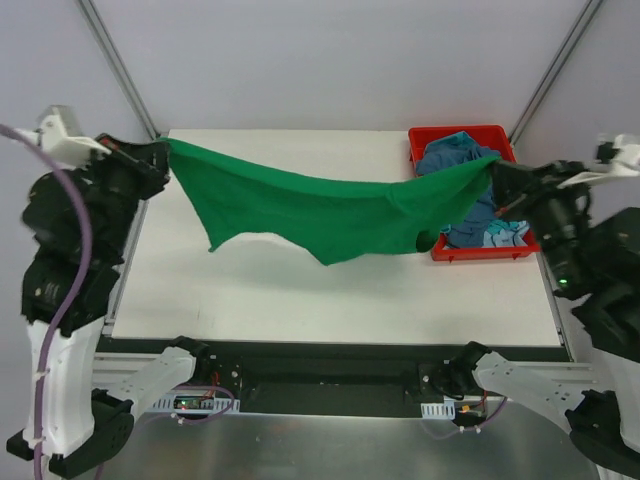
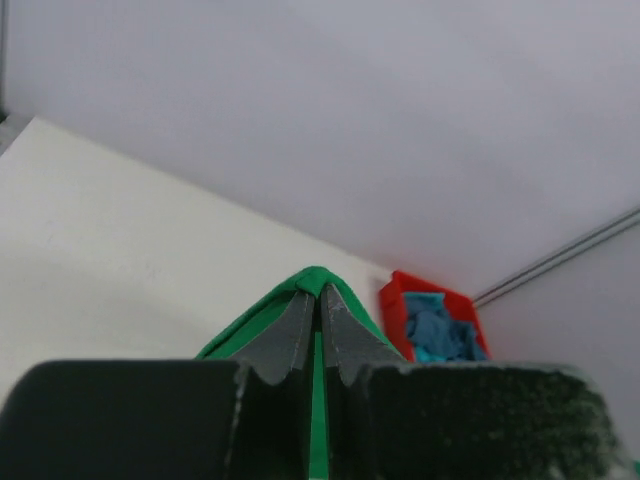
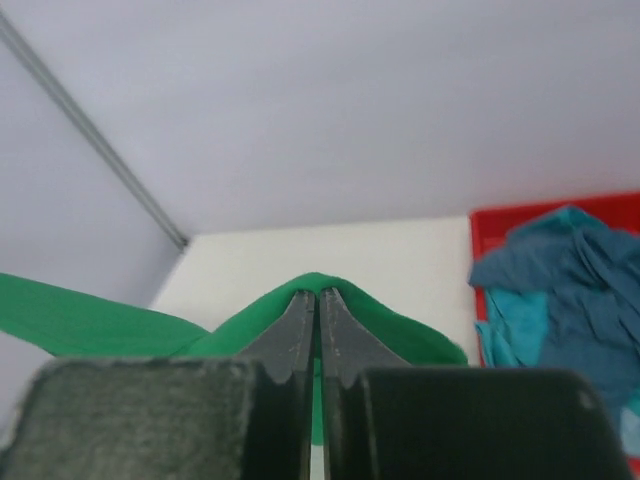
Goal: Fold and stack the t-shirts
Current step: Flatten out the tshirt
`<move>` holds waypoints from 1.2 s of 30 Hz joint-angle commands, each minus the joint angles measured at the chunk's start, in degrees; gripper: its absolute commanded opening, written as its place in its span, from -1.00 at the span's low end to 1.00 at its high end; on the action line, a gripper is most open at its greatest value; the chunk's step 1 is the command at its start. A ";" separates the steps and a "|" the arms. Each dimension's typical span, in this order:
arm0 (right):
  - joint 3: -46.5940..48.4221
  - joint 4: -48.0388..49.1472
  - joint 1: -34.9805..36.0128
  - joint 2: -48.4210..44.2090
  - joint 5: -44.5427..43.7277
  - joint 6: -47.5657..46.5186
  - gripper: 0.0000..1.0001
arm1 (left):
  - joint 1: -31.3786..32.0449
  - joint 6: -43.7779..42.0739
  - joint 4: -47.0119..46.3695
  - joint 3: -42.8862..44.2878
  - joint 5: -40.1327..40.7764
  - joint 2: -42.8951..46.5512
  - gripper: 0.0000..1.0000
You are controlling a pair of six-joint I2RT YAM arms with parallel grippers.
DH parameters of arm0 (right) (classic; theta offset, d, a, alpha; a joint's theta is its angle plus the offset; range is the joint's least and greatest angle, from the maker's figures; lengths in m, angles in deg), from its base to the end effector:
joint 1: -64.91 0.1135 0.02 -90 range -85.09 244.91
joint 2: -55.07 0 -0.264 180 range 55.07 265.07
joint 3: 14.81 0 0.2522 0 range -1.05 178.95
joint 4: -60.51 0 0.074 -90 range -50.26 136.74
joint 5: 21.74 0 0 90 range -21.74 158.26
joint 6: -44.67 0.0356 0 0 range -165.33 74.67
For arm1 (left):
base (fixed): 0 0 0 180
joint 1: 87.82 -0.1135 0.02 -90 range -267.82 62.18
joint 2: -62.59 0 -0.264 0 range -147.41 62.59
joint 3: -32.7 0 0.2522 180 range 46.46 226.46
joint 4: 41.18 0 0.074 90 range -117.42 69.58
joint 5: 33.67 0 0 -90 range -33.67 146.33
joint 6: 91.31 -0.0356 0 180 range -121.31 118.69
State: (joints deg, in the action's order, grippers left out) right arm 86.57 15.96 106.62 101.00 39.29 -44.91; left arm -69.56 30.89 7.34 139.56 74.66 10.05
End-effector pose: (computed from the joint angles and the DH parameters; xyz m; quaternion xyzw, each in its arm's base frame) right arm 0.0732 0.0421 0.5308 -0.0369 0.6449 0.1197 0.7539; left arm 0.1116 -0.0250 0.5388 -0.1976 0.6426 -0.2156 0.7081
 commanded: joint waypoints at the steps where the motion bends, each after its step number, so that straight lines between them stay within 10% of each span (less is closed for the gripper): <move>1: 18.61 -3.57 -0.05 3.36 12.94 -3.15 -0.99 | -0.77 -3.47 -1.45 9.71 -9.77 1.64 -1.00; 9: 37.61 -7.62 -0.14 8.29 22.03 -1.30 -0.99 | -0.77 -5.57 -1.72 23.43 -14.99 2.35 -1.00; 16: 40.54 -5.43 -0.14 11.81 12.99 -8.23 -0.99 | -0.77 -6.54 -1.80 23.63 -11.57 -0.28 -1.00; 24: 24.49 0.89 -3.11 18.84 -6.01 -13.61 -0.99 | -0.77 -10.84 -2.85 12.30 8.45 -11.96 -1.00; 31: -3.11 17.48 -18.07 27.52 13.39 -1.32 -0.99 | -10.87 -5.75 -5.22 -0.71 3.57 -30.93 -1.00; 36: -4.31 24.02 -20.44 48.41 21.57 4.22 -0.99 | -12.81 -9.08 -8.31 3.56 1.10 -53.14 -1.00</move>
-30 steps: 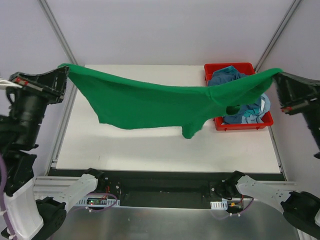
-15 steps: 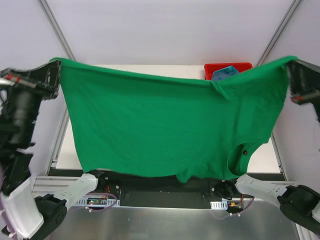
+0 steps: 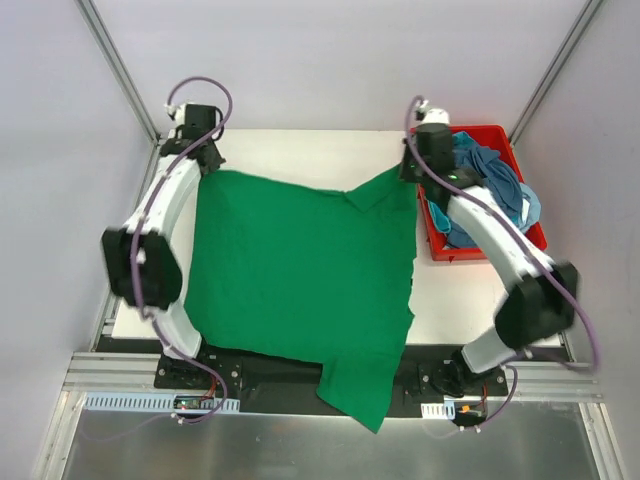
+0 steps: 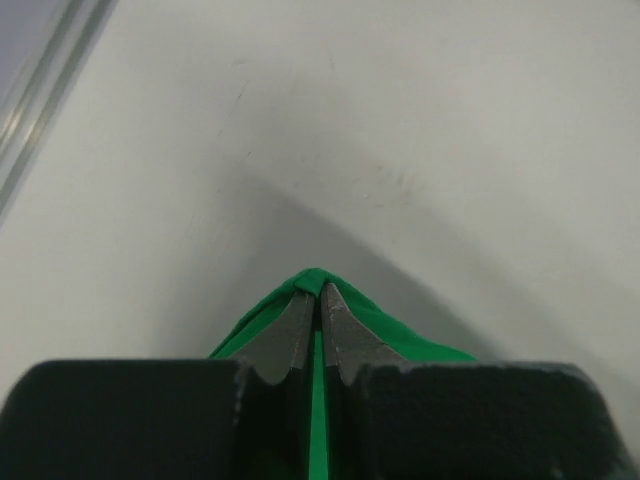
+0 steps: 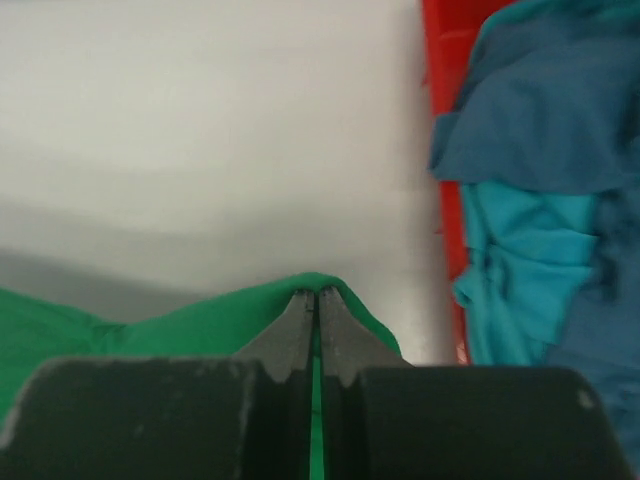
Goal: Fold and stack the t-shirts
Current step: Flatten out the tshirt, then fold the flattened tshirt in 1/3 of the way
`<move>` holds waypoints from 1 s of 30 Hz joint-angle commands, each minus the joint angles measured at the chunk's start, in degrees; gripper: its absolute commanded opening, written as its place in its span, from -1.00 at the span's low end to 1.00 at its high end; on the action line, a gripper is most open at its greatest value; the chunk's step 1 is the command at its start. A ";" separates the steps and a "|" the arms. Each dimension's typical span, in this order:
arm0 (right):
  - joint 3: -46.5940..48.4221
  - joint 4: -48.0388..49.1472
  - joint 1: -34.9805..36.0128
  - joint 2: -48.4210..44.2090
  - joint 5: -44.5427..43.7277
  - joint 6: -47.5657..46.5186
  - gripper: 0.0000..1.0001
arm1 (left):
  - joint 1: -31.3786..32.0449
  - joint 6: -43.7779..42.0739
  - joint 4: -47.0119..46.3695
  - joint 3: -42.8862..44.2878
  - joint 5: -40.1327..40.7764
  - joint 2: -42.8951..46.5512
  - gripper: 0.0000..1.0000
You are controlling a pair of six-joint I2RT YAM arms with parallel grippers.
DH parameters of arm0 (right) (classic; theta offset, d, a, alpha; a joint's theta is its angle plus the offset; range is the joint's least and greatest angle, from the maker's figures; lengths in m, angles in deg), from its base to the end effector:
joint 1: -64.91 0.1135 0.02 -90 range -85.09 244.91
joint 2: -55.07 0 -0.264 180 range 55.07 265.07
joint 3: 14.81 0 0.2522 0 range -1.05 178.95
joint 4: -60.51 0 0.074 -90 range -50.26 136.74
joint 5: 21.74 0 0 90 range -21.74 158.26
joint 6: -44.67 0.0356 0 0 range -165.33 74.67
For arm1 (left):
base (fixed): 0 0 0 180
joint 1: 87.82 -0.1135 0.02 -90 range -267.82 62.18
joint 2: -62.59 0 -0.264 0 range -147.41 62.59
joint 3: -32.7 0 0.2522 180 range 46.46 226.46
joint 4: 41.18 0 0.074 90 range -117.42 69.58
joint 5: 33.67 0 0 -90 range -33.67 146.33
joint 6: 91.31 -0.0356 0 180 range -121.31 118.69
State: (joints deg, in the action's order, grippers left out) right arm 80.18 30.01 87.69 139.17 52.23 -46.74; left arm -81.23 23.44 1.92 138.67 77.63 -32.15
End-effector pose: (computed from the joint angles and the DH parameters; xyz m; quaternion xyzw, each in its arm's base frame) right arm 0.3196 0.1235 0.3874 -0.0910 0.8081 -0.0061 0.5820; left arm 0.3792 -0.0308 0.3691 -0.2242 0.8341 0.0266 0.5033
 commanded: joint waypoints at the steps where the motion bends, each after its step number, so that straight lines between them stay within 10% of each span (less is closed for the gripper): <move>1: 4.61 9.96 -1.78 15.09 9.52 6.68 -0.99 | -1.40 -2.16 -2.89 6.22 -3.27 -15.00 -1.00; 12: 21.95 5.31 -3.10 38.34 11.46 10.28 -0.99 | -2.99 -5.06 -2.80 17.93 -5.83 -31.73 -1.00; 30: -7.30 2.85 -2.92 10.58 21.21 18.54 -0.99 | -5.27 0.12 -4.38 -6.24 -6.98 -9.68 -1.00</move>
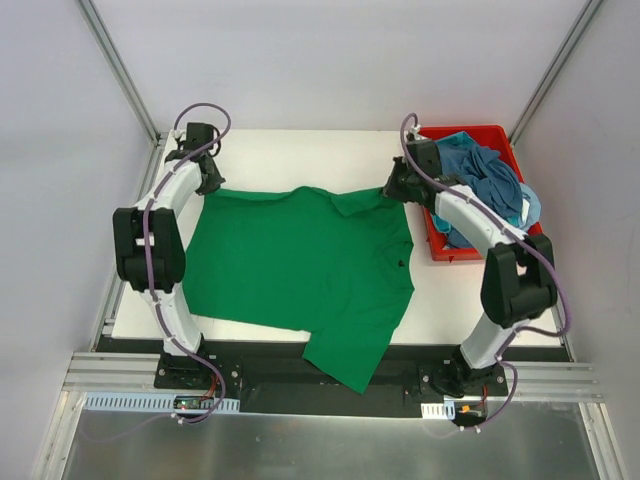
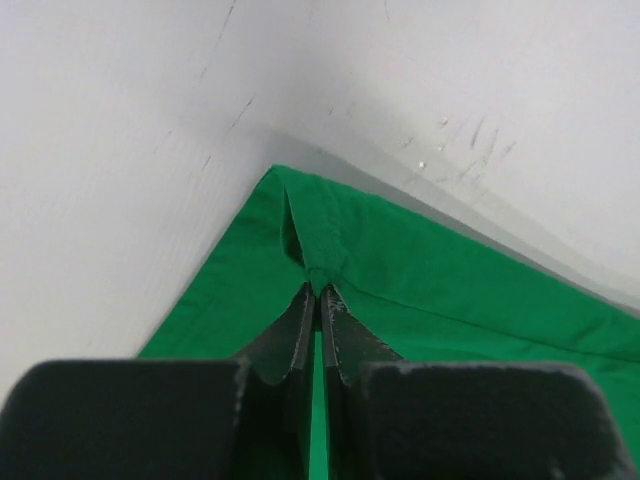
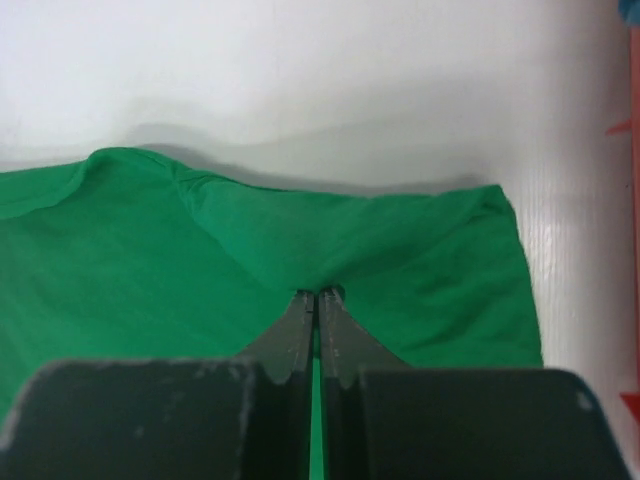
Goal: Fold and stack the t-shirts
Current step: Fold the flattened tshirt in 1/3 of the way
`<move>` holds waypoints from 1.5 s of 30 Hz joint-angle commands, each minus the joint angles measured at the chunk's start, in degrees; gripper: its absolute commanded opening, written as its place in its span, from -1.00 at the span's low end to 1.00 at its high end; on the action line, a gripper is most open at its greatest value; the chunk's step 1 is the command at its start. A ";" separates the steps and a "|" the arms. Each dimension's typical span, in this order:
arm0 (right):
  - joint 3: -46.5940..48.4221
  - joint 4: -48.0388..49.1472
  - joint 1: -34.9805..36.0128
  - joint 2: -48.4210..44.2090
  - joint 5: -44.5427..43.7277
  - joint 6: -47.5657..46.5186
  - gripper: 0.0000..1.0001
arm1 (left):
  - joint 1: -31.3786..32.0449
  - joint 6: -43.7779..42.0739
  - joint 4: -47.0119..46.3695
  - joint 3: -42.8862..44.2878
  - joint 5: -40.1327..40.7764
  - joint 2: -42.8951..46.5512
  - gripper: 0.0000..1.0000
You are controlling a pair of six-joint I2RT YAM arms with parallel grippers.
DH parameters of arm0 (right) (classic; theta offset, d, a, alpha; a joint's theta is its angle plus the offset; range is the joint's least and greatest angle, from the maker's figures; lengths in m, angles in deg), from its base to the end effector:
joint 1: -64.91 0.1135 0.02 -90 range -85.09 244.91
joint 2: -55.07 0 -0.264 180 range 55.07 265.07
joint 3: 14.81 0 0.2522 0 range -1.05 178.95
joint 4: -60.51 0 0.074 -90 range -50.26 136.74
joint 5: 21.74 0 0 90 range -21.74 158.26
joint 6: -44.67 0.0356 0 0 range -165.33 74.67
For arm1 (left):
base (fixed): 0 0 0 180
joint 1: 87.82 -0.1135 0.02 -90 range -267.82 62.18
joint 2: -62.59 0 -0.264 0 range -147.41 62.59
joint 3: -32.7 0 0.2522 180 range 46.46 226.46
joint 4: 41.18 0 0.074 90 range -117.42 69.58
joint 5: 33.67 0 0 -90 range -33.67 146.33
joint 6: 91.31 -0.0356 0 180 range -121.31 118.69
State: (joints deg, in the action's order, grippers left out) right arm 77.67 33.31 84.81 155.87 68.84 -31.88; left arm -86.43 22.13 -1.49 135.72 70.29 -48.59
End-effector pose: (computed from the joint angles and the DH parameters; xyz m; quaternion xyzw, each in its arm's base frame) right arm 0.3837 0.1393 0.2727 -0.0523 0.8875 0.1356 0.4372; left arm 0.4380 -0.0020 0.2434 -0.2200 0.9007 0.0340 0.3730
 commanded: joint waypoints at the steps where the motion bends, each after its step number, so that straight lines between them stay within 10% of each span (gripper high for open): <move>1: -6.63 -0.54 -0.12 -7.70 5.74 4.38 -0.99 | -0.07 1.43 -1.15 -4.51 0.72 7.98 -1.00; 41: -39.16 -11.79 9.98 -36.99 -6.11 23.81 -0.99 | -5.52 1.43 -1.15 -22.19 -1.56 17.84 -0.99; 45: -41.44 -10.48 10.33 -36.02 -5.85 23.64 -0.82 | -5.61 2.92 0.26 -22.81 0.89 17.48 -0.56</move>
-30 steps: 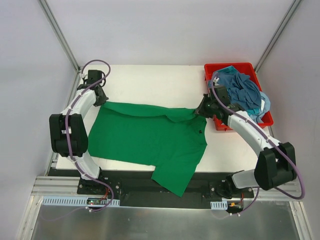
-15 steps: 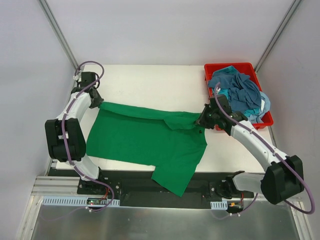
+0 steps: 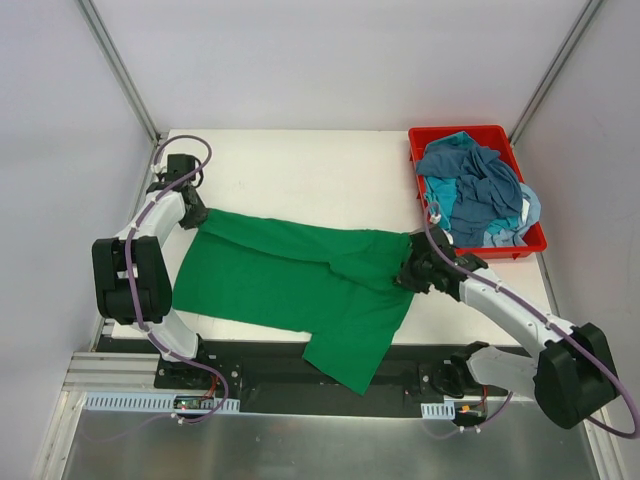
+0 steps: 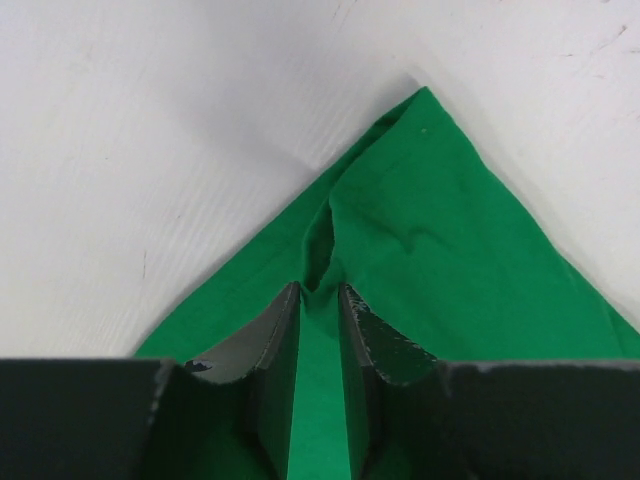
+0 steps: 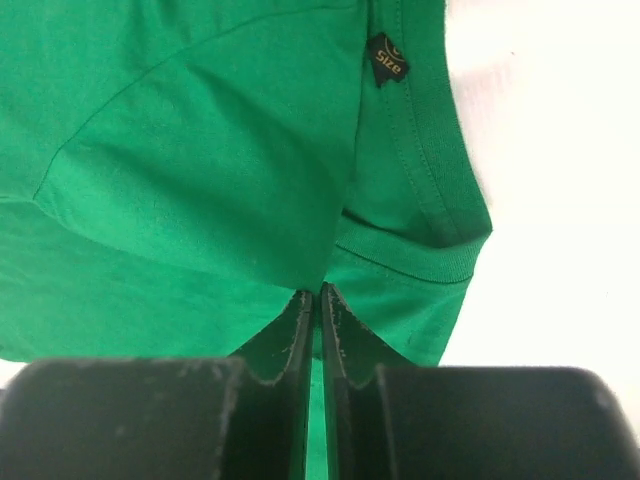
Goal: Fold and stack the t-shirts
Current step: Fold the flattened tshirt in 1/3 of the way, then grap the side of the flattened tshirt closest away from the robot with both arms
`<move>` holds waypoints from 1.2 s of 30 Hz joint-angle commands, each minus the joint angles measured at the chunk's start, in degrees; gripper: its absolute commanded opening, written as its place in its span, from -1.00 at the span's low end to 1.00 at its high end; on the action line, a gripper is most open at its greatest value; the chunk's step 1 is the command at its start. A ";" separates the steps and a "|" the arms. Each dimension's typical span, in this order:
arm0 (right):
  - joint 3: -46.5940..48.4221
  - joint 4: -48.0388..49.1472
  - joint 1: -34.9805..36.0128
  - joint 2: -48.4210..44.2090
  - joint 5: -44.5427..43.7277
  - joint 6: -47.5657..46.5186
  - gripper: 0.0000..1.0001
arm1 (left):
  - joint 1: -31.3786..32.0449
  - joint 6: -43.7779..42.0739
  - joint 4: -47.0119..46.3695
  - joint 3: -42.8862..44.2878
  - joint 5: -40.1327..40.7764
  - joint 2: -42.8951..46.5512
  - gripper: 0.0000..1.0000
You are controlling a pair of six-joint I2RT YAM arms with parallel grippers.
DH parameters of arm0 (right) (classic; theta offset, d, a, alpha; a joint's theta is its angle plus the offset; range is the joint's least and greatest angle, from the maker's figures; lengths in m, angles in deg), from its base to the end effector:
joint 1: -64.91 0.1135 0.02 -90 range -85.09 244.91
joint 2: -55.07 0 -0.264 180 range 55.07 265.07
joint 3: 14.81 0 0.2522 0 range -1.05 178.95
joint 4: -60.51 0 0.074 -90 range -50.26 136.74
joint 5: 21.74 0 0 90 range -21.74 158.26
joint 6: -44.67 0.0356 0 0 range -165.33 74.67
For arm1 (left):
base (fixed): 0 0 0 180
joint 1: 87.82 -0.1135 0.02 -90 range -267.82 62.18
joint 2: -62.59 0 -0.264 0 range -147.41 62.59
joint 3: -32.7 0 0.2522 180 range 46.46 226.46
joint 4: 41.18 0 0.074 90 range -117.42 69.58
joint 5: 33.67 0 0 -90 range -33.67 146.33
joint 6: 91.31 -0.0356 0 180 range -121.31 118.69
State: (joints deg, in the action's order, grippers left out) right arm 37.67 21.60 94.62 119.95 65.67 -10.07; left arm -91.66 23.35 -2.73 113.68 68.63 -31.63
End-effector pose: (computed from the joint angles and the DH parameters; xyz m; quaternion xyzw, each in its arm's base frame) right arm 0.1943 0.1090 0.2129 0.0531 0.9418 0.1599 0.2908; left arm 0.3511 0.0312 0.2337 -0.2653 0.9016 0.0406 0.3392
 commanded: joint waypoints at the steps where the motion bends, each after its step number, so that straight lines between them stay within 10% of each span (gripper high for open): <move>1: -1.80 1.50 0.52 0.07 -2.60 1.82 -0.76 | -0.38 1.79 1.77 -0.69 2.73 0.35 -0.53; 13: 2.50 2.19 1.66 -1.87 0.47 -10.47 0.93 | -0.21 2.85 4.32 3.08 -5.68 4.04 0.98; 24: 19.28 9.14 0.08 23.16 3.82 -18.30 0.93 | -0.12 2.76 3.53 12.05 -25.29 -11.15 0.98; 36: 28.07 9.24 -8.00 41.02 7.95 -20.68 0.96 | -3.54 3.28 3.52 11.88 -18.45 -18.72 0.98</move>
State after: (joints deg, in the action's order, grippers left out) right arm 63.13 31.11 88.37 157.46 72.69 -28.93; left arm -92.49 26.04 -0.22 125.51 47.18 -49.53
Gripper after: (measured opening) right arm 0.978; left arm 0.990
